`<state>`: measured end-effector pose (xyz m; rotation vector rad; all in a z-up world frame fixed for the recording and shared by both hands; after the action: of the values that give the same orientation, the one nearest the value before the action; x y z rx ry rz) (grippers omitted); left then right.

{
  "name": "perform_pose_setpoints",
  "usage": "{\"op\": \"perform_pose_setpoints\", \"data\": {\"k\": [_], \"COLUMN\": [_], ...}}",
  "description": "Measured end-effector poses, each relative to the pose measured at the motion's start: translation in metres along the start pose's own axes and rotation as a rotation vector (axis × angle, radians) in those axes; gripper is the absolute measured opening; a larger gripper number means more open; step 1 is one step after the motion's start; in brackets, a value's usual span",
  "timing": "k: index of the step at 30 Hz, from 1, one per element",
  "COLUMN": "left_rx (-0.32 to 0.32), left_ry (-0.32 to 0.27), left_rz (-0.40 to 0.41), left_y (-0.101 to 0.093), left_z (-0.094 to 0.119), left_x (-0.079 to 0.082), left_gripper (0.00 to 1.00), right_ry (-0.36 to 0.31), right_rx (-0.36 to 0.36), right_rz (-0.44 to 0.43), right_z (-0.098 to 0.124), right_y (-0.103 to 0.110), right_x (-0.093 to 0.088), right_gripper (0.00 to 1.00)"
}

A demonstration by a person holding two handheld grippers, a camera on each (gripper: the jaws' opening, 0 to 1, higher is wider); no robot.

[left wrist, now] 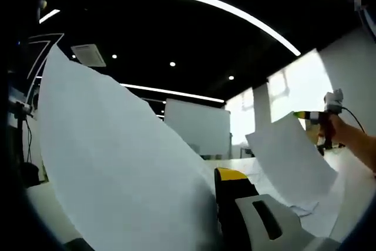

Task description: Organize the stack of printing papers by aligning and flattening the scattered papers on the table

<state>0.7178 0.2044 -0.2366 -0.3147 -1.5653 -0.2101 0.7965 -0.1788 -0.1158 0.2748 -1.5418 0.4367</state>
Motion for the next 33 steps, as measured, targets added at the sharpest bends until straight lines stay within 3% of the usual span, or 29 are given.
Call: {"op": "perform_pose_setpoints", "data": {"k": [33], "left_rx": [-0.007], "left_ry": [0.003], "left_rz": [-0.01], "left_y": [-0.009], "left_z": [0.0], "left_x": [0.003], "left_gripper": [0.22], "right_ry": [-0.061], "right_rx": [0.023], "right_rz": [0.021], "right_z": [0.012], "right_y": [0.014], "right_x": [0.027], "right_gripper": [0.0]}}
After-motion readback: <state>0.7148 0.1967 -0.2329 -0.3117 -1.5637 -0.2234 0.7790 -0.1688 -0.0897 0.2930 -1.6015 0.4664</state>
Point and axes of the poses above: the point that each gripper's makers call its tool centre point, and the gripper's own axes: z roughly backward along the fingers, y roughly to its left, x roughly out of its top, the point moved 3 cm from there along z, roughly backward along the fingers, and after that the axes turned 15 degrees about y, right-handed, at the moved point
